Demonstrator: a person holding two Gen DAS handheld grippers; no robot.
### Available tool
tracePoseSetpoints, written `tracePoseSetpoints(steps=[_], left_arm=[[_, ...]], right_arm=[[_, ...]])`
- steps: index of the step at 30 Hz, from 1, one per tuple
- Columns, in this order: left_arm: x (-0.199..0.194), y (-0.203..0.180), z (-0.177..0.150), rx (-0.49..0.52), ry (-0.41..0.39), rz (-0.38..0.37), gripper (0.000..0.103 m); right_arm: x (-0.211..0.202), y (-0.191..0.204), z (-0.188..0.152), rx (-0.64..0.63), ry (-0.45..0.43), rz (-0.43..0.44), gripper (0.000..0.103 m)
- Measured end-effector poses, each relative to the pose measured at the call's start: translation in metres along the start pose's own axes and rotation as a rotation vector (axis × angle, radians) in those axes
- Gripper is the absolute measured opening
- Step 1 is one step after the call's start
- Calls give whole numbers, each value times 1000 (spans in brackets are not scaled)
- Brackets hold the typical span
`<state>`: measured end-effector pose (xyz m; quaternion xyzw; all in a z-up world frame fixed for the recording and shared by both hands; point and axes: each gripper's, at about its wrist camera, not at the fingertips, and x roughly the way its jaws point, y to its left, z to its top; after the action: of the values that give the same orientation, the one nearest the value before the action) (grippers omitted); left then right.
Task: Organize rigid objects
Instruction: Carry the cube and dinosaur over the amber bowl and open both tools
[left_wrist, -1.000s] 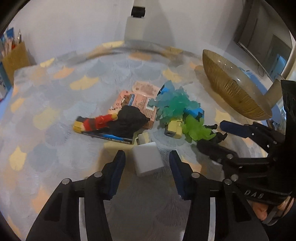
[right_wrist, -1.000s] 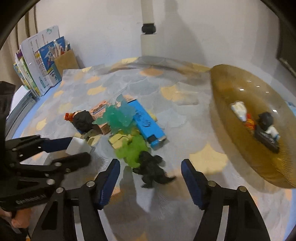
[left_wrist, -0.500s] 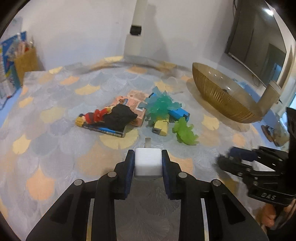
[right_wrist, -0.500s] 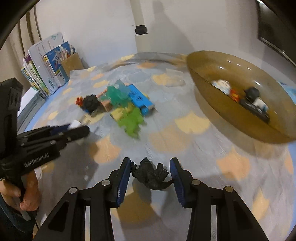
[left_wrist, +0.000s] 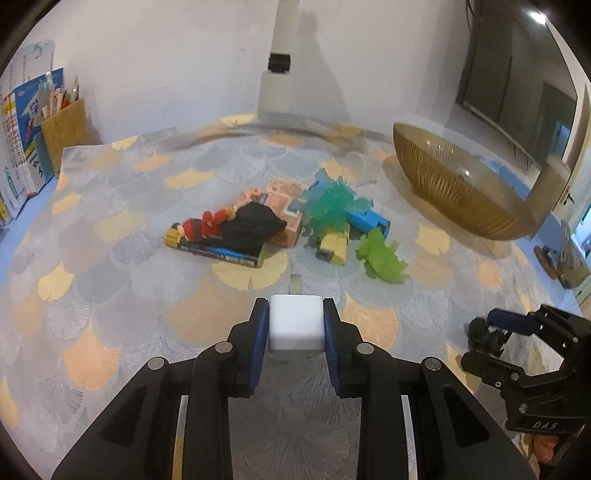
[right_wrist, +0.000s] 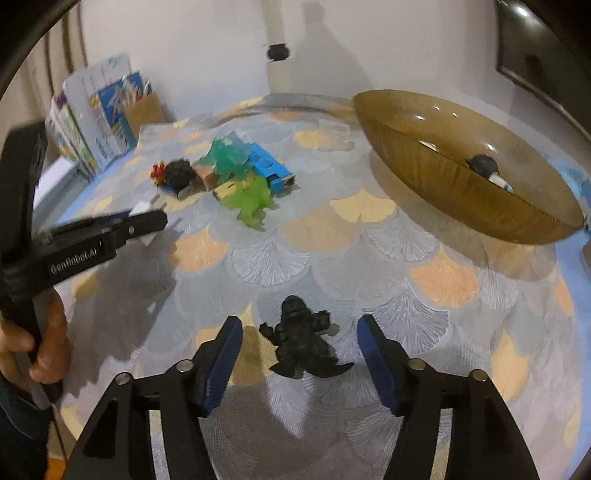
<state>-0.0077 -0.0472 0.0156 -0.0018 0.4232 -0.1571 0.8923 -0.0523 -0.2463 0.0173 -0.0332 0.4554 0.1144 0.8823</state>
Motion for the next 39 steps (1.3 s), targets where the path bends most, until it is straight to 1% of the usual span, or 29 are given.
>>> tracePoseSetpoints(steps=[3, 4, 5, 6, 7, 8, 9, 10, 11, 12, 13, 14, 15, 16, 17, 19, 20, 21, 23, 24, 25, 27, 28, 29, 30, 32, 35, 38, 39], left_arm=[[9, -3, 0, 16, 46, 39, 26], [9, -4, 0, 24, 44, 49, 29], [10, -6, 0, 33, 47, 62, 34], [10, -7, 0, 39, 48, 70, 34], [11, -9, 0, 47, 49, 79, 33], [11, -10, 0, 55, 48, 77, 27], [10, -11, 0, 61, 43, 71, 24], [9, -12, 0, 65, 36, 71, 24], [5, -16, 0, 80, 20, 90, 24], [2, -19, 0, 92, 7, 103, 24], [-4, -23, 1, 94, -4, 97, 24], [-12, -28, 5, 87, -22, 77, 23], [-20, -34, 10, 83, -44, 52, 23], [-30, -41, 19, 81, -74, 15, 23], [-40, -51, 31, 86, -106, -22, 23], [-54, -71, 53, 118, -157, -76, 23], [-61, -85, 66, 141, -181, -110, 23], [-66, -101, 81, 168, -202, -145, 24], [-66, -123, 101, 190, -222, -189, 24], [-62, -133, 110, 196, -224, -209, 24], [-54, -144, 119, 198, -218, -213, 24], [-26, -159, 127, 191, -176, -185, 24], [-9, -164, 126, 185, -140, -181, 24], [4, -169, 122, 178, -111, -187, 24], [14, -171, 119, 172, -92, -200, 24], [29, -174, 113, 163, -62, -230, 24], [36, -180, 111, 173, -51, -212, 24], [34, -183, 109, 183, -60, -223, 24], [32, -184, 109, 186, -69, -226, 30]], right_arm=[[1, 5, -1, -24, 3, -34, 63], [2, 5, -2, -24, 2, -43, 59], [1, 4, -1, -22, -1, -50, 49], [0, 4, -1, -21, -11, -60, 43], [-1, 3, -1, -20, -15, -54, 43], [-2, 4, -1, -19, -19, -43, 41], [-3, 4, -1, -19, -22, -35, 41], [-4, 4, -1, -18, -23, -23, 40], [-7, 5, -2, -15, -27, -13, 40], [-13, 2, -3, 1, -34, 18, 40], [-19, -1, -3, 19, -42, 52, 39], [-28, -4, -2, 36, -59, 79, 39], [-44, -11, 2, 54, -100, 101, 39], [-55, -15, 6, 63, -130, 106, 39], [-76, -26, 14, 81, -186, 104, 39], [-106, -43, 27, 106, -261, 69, 39], [-125, -57, 35, 127, -309, 35, 39], [-136, -67, 40, 144, -338, 14, 39], [-157, -93, 50, 191, -396, -42, 39], [-160, -106, 55, 215, -404, -59, 40], [-160, -115, 58, 236, -395, -68, 40], [-141, -140, 66, 305, -321, -115, 40], [-130, -151, 67, 329, -286, -133, 40], [-119, -160, 66, 351, -257, -130, 40], [-106, -167, 64, 373, -236, -102, 40], [-95, -170, 59, 383, -224, -74, 40], [-83, -167, 61, 370, -195, -92, 40], [-75, -165, 66, 367, -176, -92, 41], [-74, -164, 68, 371, -170, -82, 41]])
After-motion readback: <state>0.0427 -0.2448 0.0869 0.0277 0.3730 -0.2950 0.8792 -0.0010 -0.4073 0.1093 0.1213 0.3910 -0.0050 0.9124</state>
